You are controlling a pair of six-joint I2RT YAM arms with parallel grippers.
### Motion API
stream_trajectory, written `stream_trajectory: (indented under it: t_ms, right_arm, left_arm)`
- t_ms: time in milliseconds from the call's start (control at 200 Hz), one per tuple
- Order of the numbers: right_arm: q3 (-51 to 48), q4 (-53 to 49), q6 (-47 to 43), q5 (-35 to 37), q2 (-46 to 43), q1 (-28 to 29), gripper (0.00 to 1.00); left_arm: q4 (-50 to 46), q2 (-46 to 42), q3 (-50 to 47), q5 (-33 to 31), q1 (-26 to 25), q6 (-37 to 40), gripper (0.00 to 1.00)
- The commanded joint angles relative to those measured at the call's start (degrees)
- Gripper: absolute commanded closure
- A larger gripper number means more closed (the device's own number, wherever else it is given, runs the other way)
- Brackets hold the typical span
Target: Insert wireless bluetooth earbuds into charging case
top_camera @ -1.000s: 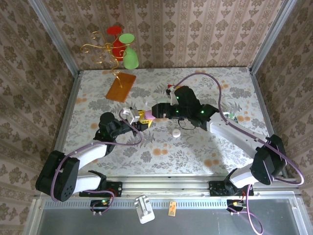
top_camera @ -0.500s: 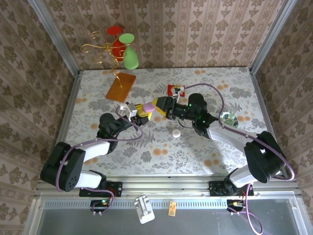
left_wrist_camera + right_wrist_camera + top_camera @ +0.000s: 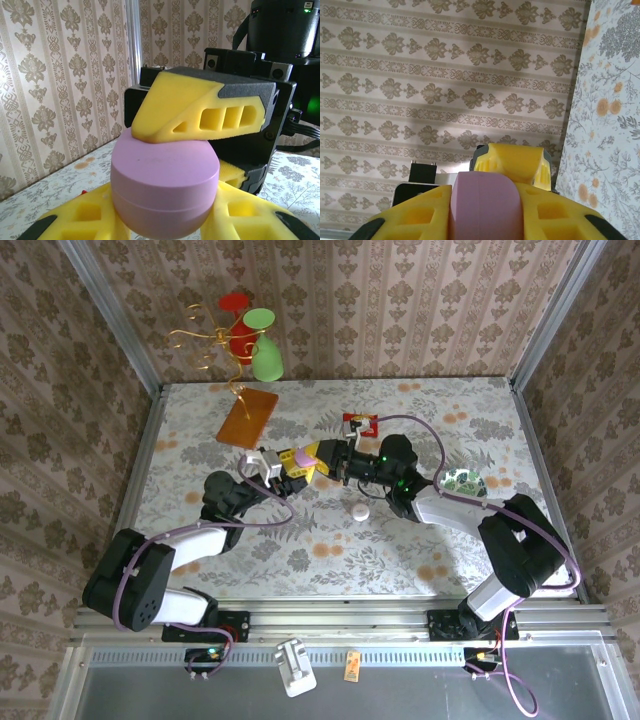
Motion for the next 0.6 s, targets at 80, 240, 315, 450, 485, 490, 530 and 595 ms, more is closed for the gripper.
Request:
stream_trajectory:
  t_ms: [80, 240, 315, 450, 485, 490, 530, 595]
  right_arm:
    - [-0.4, 1.6, -1.1, -0.3, -0.4, -1.1, 0.77]
    - [0.3, -11.9, -10.8, 3.1, -2.6, -4.1, 0.78]
    - [1.1, -20.5, -17.8, 7.0, -3.2, -5.8, 0.78]
    - [4.3, -31.5, -26.4, 13.6, -0.7, -9.4, 0.79]
    - [5.3, -33.2, -27.8, 15.2, 0.4, -10.1, 0.79]
    - [5.4, -33.4, -28.1, 15.5, 0.6, -10.3, 0.79]
    - [6.6, -34.8, -29.8, 17.8, 2.2, -10.9, 0.79]
    - [8.9, -37.7, -32.1, 21.3, 5.3, -12.0, 0.79]
  left_arm:
    - [-0.1, -0.2, 0.2, 0.9, 0.6, 0.7, 0.59]
    - [-14.1, -4.8, -0.3, -1.7, 0.6, 8.6, 0.18]
    - [-22.1, -7.7, -0.7, -5.5, 0.2, 13.6, 0.08]
    - [-31.8, -11.4, -1.1, -9.4, 0.0, 18.7, 0.00]
    - [-33.5, -12.1, -1.1, -10.0, -0.3, 19.5, 0.00]
    - [-33.8, -12.1, -1.1, -10.0, -0.3, 19.6, 0.00]
    - [-35.2, -12.6, -1.1, -10.6, -0.6, 20.3, 0.00]
    - [-37.6, -13.2, -0.9, -11.8, -1.1, 21.1, 0.00]
